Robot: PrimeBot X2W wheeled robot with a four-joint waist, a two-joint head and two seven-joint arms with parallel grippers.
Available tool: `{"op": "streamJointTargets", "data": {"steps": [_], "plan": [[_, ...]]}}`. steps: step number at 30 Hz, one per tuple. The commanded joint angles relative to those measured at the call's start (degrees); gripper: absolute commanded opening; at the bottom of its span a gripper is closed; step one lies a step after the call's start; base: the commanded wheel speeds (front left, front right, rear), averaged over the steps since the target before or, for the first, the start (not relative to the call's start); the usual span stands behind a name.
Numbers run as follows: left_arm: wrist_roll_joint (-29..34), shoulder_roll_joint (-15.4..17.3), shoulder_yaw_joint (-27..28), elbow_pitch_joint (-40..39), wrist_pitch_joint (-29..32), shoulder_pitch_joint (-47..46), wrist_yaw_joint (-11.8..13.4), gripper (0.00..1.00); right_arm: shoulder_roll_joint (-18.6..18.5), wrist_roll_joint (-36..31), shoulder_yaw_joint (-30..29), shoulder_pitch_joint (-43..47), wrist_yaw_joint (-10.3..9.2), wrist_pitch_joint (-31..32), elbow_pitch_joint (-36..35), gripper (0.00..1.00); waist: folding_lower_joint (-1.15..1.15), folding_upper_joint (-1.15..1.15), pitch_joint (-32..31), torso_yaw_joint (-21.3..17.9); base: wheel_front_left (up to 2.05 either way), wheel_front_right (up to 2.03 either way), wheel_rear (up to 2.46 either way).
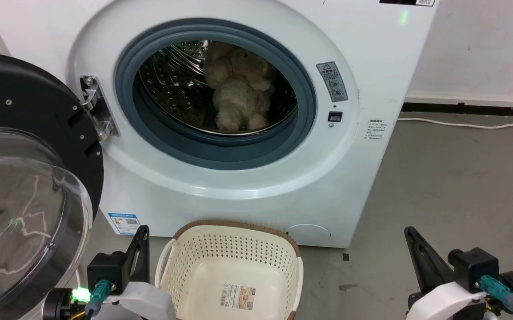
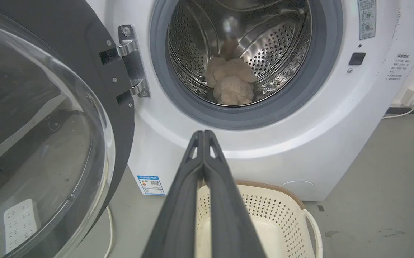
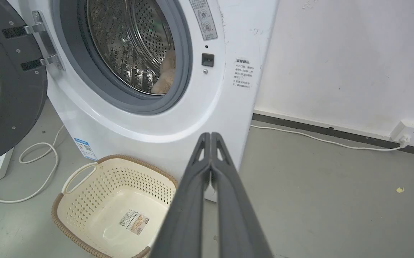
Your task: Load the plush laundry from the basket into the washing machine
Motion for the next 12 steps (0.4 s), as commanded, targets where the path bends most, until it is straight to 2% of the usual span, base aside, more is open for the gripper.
{"op": "streamJointTargets", "data": {"steps": [1, 12], "plan": [[0.9, -0.3, 0.4, -0.5, 0.2, -0.8, -0.2, 0.00, -0.1, -0.5, -0.1, -1.2, 0.04, 0.5, -0.5, 0.00, 0.00, 0.00, 0.0, 0.0, 0.00, 0.00, 0.00], [1.5, -0.6, 0.8, -0.7, 0.5, -0.9, -0.3, 0.00, -0.1, -1.0, -0.1, -1.5, 0.05, 0.9, -0.8, 0.00, 0.00, 0.00, 0.1, -0.1, 0.00, 0.00, 0.00]]}}
